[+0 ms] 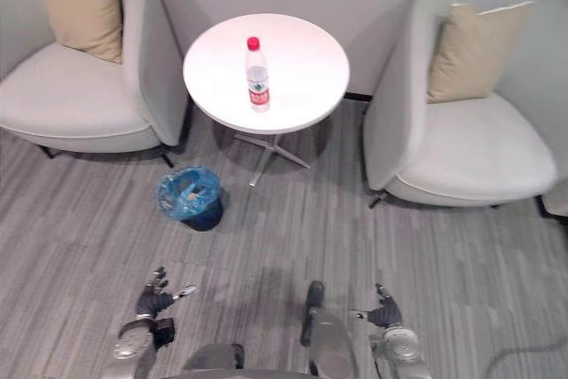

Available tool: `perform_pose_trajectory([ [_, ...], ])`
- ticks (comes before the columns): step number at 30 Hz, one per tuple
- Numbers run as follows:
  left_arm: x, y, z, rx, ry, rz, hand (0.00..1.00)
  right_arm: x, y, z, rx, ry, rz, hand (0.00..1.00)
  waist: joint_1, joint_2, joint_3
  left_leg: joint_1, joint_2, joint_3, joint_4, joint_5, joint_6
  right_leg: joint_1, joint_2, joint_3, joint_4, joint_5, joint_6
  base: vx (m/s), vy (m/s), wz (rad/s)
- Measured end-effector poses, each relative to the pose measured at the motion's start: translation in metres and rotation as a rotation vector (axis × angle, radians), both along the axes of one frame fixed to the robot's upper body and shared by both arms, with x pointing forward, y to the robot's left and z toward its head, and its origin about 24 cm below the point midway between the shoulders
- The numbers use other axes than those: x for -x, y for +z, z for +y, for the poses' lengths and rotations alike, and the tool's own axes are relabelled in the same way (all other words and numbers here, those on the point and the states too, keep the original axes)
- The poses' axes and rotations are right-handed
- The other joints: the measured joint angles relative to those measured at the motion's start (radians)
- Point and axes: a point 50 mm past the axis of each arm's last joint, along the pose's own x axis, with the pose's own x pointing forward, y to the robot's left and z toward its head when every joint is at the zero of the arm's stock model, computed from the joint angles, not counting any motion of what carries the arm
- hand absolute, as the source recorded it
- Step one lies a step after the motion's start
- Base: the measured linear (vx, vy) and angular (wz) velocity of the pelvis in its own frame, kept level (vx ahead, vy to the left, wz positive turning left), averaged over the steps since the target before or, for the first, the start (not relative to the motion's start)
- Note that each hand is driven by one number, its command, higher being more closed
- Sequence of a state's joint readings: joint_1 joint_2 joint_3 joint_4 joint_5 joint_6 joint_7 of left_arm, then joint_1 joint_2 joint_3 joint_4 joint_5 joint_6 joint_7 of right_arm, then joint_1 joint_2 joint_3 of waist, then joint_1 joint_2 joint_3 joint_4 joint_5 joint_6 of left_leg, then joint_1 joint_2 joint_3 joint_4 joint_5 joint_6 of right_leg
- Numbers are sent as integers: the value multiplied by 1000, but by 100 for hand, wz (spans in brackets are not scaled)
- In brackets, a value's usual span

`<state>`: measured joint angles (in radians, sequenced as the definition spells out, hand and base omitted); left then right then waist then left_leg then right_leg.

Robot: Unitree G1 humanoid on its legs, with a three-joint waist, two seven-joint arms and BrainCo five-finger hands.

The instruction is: Gather rubbish on tea table into small bin, then transfer packed bag to large trash can.

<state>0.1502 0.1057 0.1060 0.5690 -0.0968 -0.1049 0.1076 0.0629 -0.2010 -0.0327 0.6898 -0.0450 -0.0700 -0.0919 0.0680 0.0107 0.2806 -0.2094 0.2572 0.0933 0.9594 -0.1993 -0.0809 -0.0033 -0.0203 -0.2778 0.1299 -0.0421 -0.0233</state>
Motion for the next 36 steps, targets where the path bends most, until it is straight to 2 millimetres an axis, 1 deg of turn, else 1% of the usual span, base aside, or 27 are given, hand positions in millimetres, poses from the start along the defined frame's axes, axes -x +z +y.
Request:
perform_pose_trajectory([
  [1,-2,1,-1,1,-5,-5,0,-3,3,2,-6,1,-22,0,5,-10,-1,-31,1,22,-5,-10,16,22,-2,0,-18,0,0,389,-105,4],
  [2,-4,2,-2,4,-8,-13,0,-13,9,3,-6,8,-62,0,13,-18,2,-88,0,55,-75,-19,29,54,-8,0,-48,0,0,355,-33,-8],
  [4,-7,3,-4,8,-9,-20,0,-25,16,0,3,7,-98,0,27,-18,7,-139,-39,67,-310,-16,28,70,-29,5,-55,-23,27,341,56,-9],
  [5,-6,2,-5,13,-8,-17,0,-26,17,-4,9,-7,-101,0,27,-4,5,-131,-76,65,-518,43,-2,88,-36,6,-54,-49,54,374,162,-9],
  [6,-2,-1,-8,24,-2,-8,0,-24,18,-11,30,-19,-96,0,31,43,-1,-105,-81,36,-697,229,-3,117,-10,15,-51,-89,82,381,177,-20],
  [7,-1,-2,-8,24,0,-1,0,-23,15,-10,28,-23,-84,0,37,40,5,-93,-85,28,-692,274,65,131,-12,32,-45,-119,96,361,158,-9],
  [8,-1,-2,-2,6,0,5,0,-24,13,-4,12,-17,-74,0,37,4,0,-78,-123,41,-698,270,69,135,-51,42,-42,-128,104,320,132,9],
  [9,-1,0,3,-5,7,3,0,-21,11,-4,11,-20,-68,0,37,-19,-3,-75,-153,52,-695,239,82,137,-82,58,-29,-145,122,307,120,21],
  [10,0,-1,4,-6,11,5,0,-22,12,-3,13,-17,-71,0,42,-25,-2,-73,-161,60,-681,221,85,137,-95,65,-12,-150,129,298,121,-9],
  [11,4,-3,5,-4,18,19,0,-26,14,-2,15,-8,-78,0,59,-25,-1,-61,-163,78,-655,168,86,114,-116,89,72,-164,150,245,108,-48],
  [12,15,-7,7,-7,29,48,0,-32,16,6,13,28,-90,0,53,-27,0,-23,-163,103,-649,132,92,61,-143,117,229,-177,174,220,107,-57],
  [13,21,-9,9,-10,32,64,0,-35,18,9,13,47,-101,0,51,-27,-1,0,-168,108,-653,120,92,28,-159,122,322,-171,186,193,102,-40],
  [14,26,-10,11,-22,23,79,0,-37,20,15,13,78,-117,0,44,-26,-1,42,-173,110,-669,108,100,-42,-185,129,488,-150,234,246,76,0],
  [15,26,-8,13,-35,13,77,0,-38,23,22,5,99,-139,0,25,-30,-4,64,-174,98,-684,102,101,-86,-187,146,546,-166,211,250,51,18],
  [16,24,-7,14,-40,11,72,0,-39,26,25,5,114,-156,0,23,-34,-7,71,-175,93,-694,102,101,-108,-183,147,547,-181,199,244,-7,29],
  [17,21,-4,19,-56,9,58,0,-44,34,31,13,146,-200,0,23,-40,-9,79,-175,81,-712,114,102,-147,-168,148,505,-201,183,196,-69,38],
  [19,15,-1,18,-57,4,37,0,-51,46,32,26,162,-268,0,9,-44,-12,81,-178,52,-717,127,87,-158,-131,167,334,-196,163,207,-120,58],
  [20,14,1,21,-70,1,26,0,-55,53,35,27,173,-307,0,4,-68,-23,78,-208,34,-719,129,81,-152,-122,190,183,-105,120,186,-129,68],
  [21,13,-1,18,-57,2,27,0,-57,56,33,36,176,-322,0,-1,-58,-21,77,-212,16,-715,126,76,-149,-121,190,182,-71,111,236,-147,55],
  [22,13,-2,8,-31,-2,23,0,-60,62,31,52,187,-348,0,5,-37,-35,80,-199,-3,-737,134,59,-134,-109,179,148,-58,107,222,-120,26],
  [23,15,-3,5,-20,0,21,0,-64,68,34,61,207,-375,0,7,-23,-40,81,-191,-6,-752,136,56,-117,-95,171,115,-48,97,236,-123,8],
  [24,17,-4,3,-14,2,25,0,-71,77,43,75,257,-419,0,7,-15,-44,84,-181,-13,-777,146,40,-103,-79,161,74,-35,88,197,-125,6],
  [26,18,-5,3,-14,1,26,0,-74,86,54,80,314,-466,0,6,-11,-46,86,-166,-20,-795,151,32,-84,-60,142,32,-23,80,120,-96,12],
  [29,21,-7,-3,-4,-16,33,0,-74,86,61,99,376,-466,0,12,-9,-48,129,-163,-43,-838,162,17,-26,-52,116,-14,-21,78,114,-70,25],
  [31,23,-10,-7,12,-14,44,0,-75,88,65,124,428,-476,0,30,-5,-49,142,-166,-57,-855,167,13,-8,-52,109,-31,-20,77,52,-22,17],
  [34,28,-17,-10,22,-19,79,0,-82,95,78,132,500,-510,0,40,-3,-50,137,-171,-70,-871,180,9,0,-53,87,-52,-13,74,6,-5,20],
  [36,30,-19,-16,29,-39,94,0,-91,104,84,143,524,-549,0,58,4,-48,131,-177,-89,-895,203,10,1,-52,71,-73,0,74,-40,-11,20],
])
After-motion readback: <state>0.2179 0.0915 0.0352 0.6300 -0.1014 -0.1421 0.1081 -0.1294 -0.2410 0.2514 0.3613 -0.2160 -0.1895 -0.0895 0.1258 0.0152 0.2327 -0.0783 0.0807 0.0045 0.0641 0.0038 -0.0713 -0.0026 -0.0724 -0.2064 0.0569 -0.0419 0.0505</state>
